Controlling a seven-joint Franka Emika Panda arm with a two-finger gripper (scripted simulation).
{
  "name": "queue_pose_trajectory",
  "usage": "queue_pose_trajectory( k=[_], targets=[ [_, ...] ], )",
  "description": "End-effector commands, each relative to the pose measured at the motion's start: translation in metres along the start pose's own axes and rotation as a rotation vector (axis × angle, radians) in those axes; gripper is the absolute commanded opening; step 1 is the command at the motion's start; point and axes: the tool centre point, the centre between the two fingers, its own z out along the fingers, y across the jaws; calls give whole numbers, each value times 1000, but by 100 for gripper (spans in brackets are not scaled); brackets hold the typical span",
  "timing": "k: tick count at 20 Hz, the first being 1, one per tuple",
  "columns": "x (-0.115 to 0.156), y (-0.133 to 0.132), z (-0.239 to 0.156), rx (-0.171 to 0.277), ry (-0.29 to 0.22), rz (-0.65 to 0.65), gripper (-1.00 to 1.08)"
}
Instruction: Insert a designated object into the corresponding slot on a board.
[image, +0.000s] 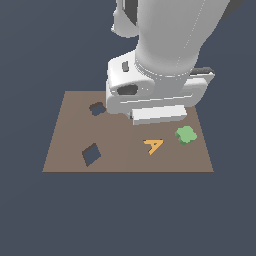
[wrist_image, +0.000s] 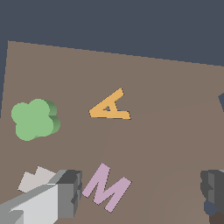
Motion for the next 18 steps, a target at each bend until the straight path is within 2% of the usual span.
queue_pose_trajectory(
  k=[1, 6, 10, 14, 18],
  targets=[
    [9, -25, 15, 3, 3, -48, 100],
    [24, -75, 44, 6, 9, -143, 100],
    [31, -103, 60, 6, 12, -197, 100],
    [35, -120, 69, 6, 14, -229, 100],
    [36, -126, 72, 6, 15, -241, 100]
  ],
)
